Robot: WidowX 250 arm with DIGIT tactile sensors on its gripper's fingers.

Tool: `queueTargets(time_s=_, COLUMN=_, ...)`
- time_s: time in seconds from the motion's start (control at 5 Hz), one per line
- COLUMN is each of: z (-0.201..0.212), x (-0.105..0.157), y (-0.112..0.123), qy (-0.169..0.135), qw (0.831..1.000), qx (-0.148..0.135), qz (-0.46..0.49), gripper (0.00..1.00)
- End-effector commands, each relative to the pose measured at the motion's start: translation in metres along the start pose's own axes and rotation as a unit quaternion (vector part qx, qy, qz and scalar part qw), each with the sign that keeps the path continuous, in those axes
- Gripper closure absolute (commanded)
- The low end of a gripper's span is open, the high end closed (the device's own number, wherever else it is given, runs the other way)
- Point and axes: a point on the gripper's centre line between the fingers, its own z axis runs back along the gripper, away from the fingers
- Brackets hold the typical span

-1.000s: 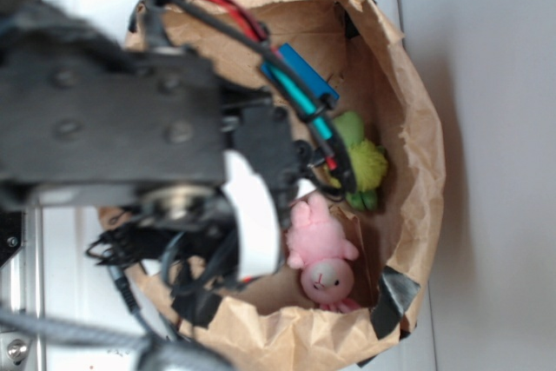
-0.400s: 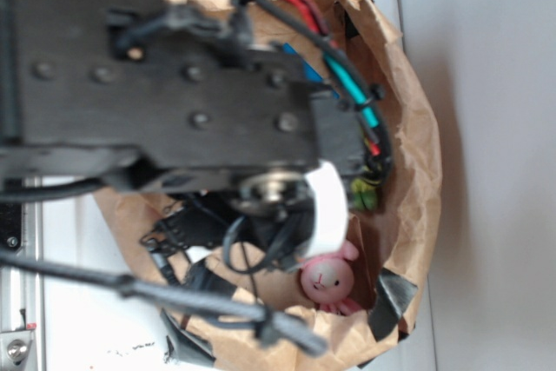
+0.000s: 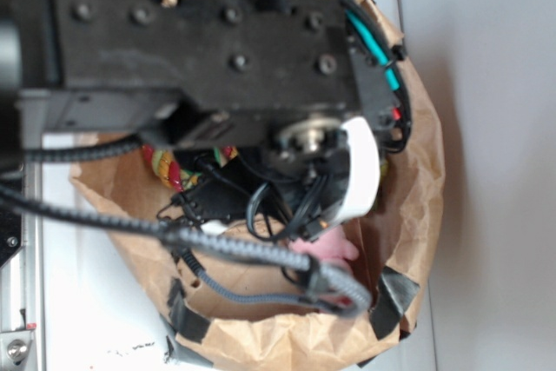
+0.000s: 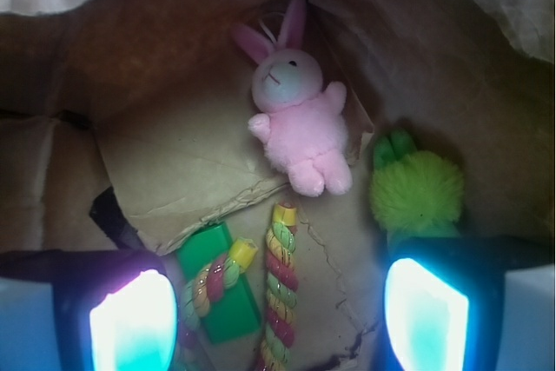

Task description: Grab the blue block.

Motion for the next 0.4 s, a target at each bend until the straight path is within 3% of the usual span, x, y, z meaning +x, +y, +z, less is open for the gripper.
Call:
queueTargets(time_s=0.0, z=0.008, x=-0.007, y=0.004, qy=0.006, qw=0.999, qx=0.033, qz=-0.017, gripper=0.0)
queueTargets(time_s=0.2, z=-0.009, x=-0.008, y=0.002, qy=0.016, qw=0.999, qx=0.036, qz=-0.031, gripper=0.0)
